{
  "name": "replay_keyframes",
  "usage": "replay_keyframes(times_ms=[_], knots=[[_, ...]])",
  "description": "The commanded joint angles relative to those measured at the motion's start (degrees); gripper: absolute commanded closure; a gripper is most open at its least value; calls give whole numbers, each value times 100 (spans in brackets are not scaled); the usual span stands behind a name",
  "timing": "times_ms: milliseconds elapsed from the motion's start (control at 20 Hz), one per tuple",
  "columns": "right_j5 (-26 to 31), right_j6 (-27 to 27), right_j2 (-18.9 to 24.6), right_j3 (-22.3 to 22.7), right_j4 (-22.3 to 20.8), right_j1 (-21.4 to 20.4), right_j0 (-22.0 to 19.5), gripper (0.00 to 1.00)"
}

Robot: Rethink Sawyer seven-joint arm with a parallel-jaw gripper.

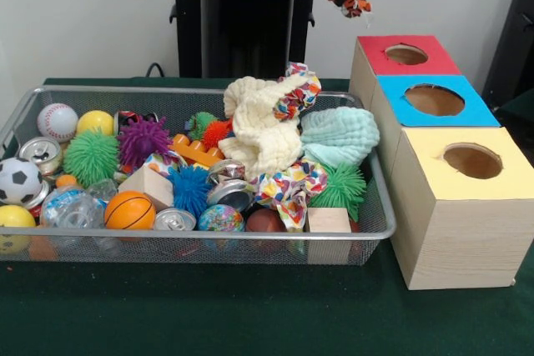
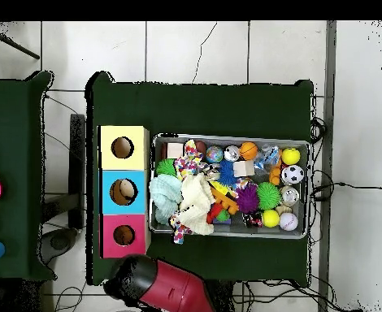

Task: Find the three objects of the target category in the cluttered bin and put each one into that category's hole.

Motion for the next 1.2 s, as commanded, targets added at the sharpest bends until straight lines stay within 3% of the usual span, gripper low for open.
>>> replay_keyframes(times_ms=[50,500,850,1200], knots=[[-195,-80,946,-706,276,-81,-311,100],[75,317,1207,-1012,442,-54,-427,100],[159,506,1136,-1459,285,169,-429,100],[-18,516,1186,-1485,386,287,-473,100]])
